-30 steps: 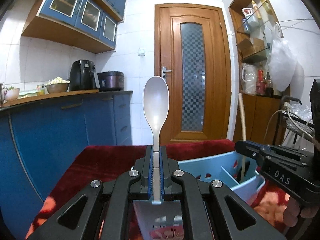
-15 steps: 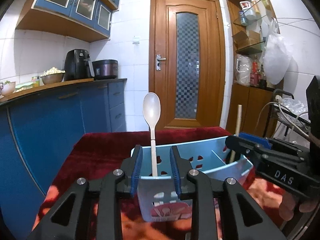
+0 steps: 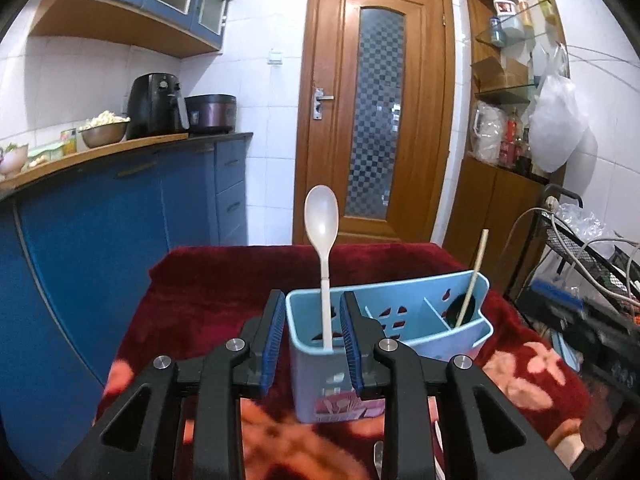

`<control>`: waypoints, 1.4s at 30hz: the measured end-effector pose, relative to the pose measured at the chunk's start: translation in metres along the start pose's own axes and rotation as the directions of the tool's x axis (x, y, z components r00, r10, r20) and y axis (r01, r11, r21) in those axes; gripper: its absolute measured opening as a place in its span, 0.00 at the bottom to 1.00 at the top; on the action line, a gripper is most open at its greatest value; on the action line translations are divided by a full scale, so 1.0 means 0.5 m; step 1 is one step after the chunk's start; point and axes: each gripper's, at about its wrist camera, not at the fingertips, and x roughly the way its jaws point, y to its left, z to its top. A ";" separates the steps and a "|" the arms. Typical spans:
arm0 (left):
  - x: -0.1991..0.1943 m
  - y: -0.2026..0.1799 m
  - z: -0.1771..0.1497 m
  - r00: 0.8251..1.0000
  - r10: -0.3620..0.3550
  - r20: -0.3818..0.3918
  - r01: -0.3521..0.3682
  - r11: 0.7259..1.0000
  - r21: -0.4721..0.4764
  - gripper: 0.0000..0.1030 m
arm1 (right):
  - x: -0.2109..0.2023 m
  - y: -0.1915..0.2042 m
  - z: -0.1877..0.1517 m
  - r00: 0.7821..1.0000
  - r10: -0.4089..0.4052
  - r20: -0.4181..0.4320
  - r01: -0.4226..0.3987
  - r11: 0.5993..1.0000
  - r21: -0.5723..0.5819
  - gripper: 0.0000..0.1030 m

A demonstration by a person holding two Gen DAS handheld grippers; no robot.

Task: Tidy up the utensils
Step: 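Carry the spoon and chopstick over the blue caddy and drop them in, then open both tools and pull back from the caddy toward the utensils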

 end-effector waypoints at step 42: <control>0.106 0.028 0.026 1.000 0.027 0.003 -0.026 0.993 -0.118 0.26 | -0.006 -0.072 -0.067 0.999 -0.009 -0.049 0.015 0.994 0.107 0.38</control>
